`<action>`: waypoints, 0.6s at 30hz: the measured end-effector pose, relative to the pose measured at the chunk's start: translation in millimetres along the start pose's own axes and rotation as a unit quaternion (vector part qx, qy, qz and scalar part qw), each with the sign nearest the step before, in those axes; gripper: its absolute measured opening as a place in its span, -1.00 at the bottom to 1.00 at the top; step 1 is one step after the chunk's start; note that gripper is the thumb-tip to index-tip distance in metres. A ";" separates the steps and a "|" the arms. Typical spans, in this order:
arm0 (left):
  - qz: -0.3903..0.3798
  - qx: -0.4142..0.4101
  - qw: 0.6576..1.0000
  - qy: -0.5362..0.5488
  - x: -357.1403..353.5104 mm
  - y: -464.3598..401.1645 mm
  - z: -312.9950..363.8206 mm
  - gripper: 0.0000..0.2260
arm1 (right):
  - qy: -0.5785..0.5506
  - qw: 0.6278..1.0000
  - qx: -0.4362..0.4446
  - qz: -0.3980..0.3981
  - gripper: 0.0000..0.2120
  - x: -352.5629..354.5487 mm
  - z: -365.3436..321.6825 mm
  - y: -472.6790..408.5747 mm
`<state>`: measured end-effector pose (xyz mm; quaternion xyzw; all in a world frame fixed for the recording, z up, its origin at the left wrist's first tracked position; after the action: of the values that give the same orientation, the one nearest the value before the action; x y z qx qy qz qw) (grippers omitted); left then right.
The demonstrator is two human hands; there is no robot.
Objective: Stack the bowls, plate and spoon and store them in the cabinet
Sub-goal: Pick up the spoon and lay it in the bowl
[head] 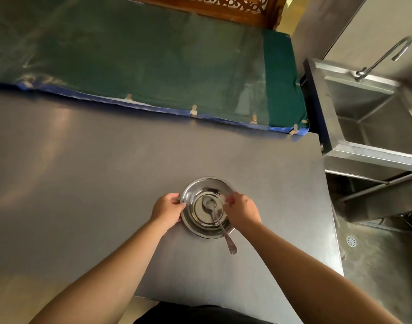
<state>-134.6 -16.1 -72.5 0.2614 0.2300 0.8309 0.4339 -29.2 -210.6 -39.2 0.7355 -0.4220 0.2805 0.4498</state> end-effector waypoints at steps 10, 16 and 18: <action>-0.036 -0.021 0.998 -0.037 3.5 -11.7 11.8 -0.67 | -0.131 0.984 -0.123 0.001 -0.59 4.8 23.0 5.9; -0.077 -0.019 0.996 -0.040 7.7 -12.6 20.6 -0.67 | -0.246 0.949 -0.196 0.000 -0.59 -2.0 28.6 15.0; -0.091 -0.013 0.995 -0.040 9.8 -12.5 23.0 -0.67 | -0.275 0.938 -0.211 0.000 -0.57 -2.5 29.3 18.0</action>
<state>-117.3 2.2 -60.4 0.2664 0.2243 0.7800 0.5199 -45.2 -240.4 -46.4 0.6724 -0.5787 -0.0282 0.4607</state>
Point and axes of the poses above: each hand's wrist, its own y-axis away from the middle knuckle, its own x-axis out of the back of the hand, z = x × y, the point moved 1 cm from there along -y, towards the middle knuckle
